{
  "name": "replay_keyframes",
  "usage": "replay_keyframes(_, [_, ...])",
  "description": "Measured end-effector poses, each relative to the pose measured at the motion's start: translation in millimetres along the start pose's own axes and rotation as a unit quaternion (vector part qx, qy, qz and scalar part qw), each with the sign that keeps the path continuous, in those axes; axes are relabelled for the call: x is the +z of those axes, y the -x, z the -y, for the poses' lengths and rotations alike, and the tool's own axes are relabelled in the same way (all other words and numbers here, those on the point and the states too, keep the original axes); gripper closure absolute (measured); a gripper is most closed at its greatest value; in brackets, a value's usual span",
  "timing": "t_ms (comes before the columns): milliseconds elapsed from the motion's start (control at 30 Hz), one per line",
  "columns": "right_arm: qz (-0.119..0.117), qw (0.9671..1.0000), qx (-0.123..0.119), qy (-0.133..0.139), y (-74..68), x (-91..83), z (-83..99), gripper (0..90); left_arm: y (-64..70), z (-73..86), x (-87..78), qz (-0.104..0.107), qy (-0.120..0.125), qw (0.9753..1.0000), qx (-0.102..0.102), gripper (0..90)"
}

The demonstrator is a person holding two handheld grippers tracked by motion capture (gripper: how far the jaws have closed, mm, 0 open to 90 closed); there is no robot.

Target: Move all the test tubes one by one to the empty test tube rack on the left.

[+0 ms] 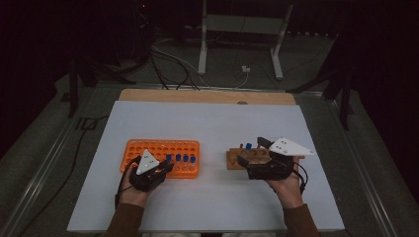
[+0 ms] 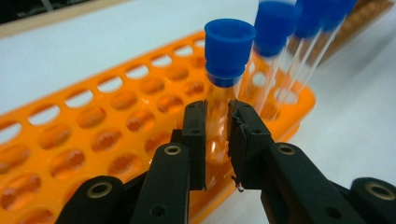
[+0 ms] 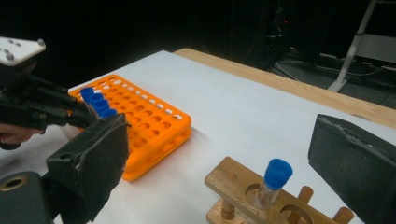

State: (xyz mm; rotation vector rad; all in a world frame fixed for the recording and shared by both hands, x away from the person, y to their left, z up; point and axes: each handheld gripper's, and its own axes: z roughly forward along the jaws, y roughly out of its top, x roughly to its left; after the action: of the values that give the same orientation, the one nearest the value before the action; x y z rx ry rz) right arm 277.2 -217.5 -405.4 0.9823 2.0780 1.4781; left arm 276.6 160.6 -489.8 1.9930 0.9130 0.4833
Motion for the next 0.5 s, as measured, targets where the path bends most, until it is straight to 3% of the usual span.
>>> replay_keyframes(133, [0.010, 0.9999, -0.004, -0.001, 2.0, -1.3, 0.0, 5.0, -0.8, 0.7, -1.8, 0.001, 0.003, 1.0000, -0.004, 75.9])
replay_keyframes(367, [0.028, 0.9996, 0.003, -0.005, 13.5, -1.7, 4.2, 5.0, -6.7, -1.8, -13.1, 0.012, 0.034, 0.9989, -0.028, 48.0])
replay_keyframes(500, [0.038, 0.9991, 0.014, -0.011, 21.9, 0.5, 10.3, 5.0, -7.0, -3.5, -19.0, -0.001, 0.046, 0.9983, -0.035, 30.6])
